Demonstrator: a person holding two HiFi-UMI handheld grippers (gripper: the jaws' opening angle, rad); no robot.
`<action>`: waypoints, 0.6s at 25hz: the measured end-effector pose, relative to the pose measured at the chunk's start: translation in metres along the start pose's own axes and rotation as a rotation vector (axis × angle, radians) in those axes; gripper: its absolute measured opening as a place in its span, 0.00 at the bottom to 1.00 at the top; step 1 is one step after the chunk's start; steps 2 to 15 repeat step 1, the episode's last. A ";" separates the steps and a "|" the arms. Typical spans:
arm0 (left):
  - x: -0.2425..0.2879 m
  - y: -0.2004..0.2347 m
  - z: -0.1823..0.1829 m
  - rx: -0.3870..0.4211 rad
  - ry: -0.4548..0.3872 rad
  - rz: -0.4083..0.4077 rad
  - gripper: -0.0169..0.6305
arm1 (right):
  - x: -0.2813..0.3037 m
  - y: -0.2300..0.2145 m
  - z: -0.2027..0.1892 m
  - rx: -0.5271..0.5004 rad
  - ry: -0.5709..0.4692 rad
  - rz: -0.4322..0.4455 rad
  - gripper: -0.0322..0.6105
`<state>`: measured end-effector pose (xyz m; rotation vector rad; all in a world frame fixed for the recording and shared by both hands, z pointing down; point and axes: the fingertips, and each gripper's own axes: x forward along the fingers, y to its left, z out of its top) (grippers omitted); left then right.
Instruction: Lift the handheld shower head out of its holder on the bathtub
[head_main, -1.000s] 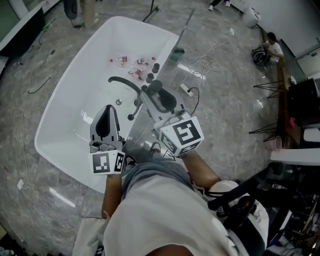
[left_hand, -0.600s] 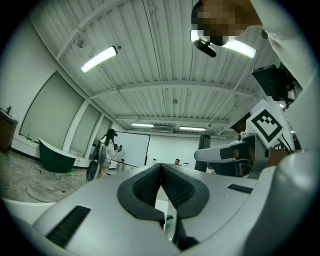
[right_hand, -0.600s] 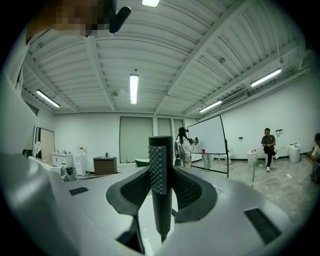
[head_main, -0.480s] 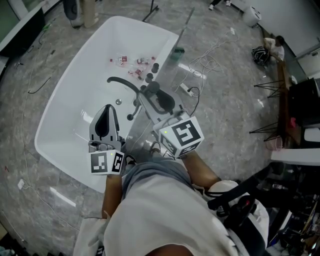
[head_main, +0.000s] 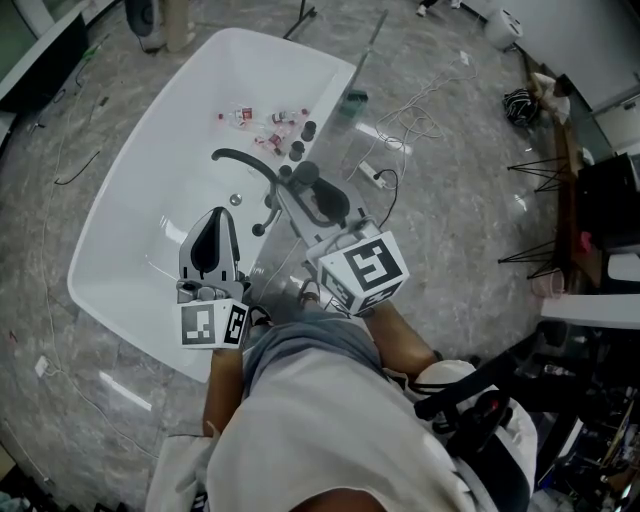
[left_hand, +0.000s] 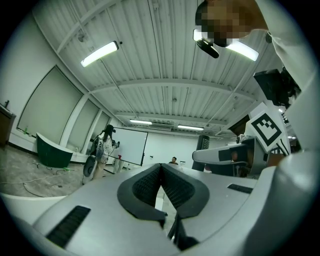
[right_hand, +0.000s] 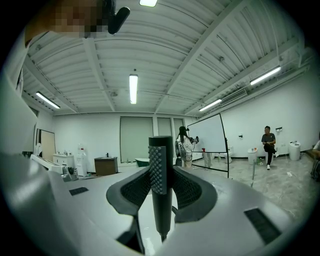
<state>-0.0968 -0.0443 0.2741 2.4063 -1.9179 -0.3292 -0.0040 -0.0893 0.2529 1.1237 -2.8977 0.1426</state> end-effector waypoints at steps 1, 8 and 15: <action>-0.001 0.000 -0.002 -0.001 0.000 0.000 0.05 | 0.000 0.000 -0.002 0.000 -0.001 -0.001 0.27; -0.001 0.000 -0.002 -0.001 0.000 0.000 0.05 | 0.000 0.000 -0.002 0.000 -0.001 -0.001 0.27; -0.001 0.000 -0.002 -0.001 0.000 0.000 0.05 | 0.000 0.000 -0.002 0.000 -0.001 -0.001 0.27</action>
